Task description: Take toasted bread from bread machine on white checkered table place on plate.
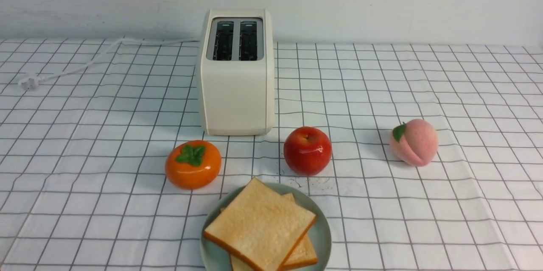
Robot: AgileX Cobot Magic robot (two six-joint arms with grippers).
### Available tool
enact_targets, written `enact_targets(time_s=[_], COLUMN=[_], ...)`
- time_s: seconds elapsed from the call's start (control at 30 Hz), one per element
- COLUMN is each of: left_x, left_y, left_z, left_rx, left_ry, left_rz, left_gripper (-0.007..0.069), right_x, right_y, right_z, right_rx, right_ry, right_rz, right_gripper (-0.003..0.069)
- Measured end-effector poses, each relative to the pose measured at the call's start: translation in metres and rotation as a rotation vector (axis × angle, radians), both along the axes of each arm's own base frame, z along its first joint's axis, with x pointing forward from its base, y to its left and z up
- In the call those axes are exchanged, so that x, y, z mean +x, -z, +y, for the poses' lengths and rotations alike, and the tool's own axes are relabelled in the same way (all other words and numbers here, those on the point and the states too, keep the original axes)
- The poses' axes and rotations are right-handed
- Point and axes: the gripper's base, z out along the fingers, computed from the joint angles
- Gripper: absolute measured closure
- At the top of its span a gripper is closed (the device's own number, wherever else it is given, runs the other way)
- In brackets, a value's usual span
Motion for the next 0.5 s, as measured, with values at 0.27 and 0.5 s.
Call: enact_targets(time_s=[0.27, 0.5], left_x=[0.000, 0.000], left_y=[0.002, 0.002], left_z=[0.000, 0.000], left_rx=[0.005, 0.004], left_ry=[0.001, 0.001], left_rz=[0.017, 0.018], left_gripper=[0.0638, 0.0638], right_x=[0.002, -0.003], right_y=[0.029, 0.039], right_z=[0.001, -0.006], right_rx=[-0.032, -0.125], right_ry=[0.001, 0.012], right_rz=[0.078, 0.070], right_gripper=[0.0655, 0.0651])
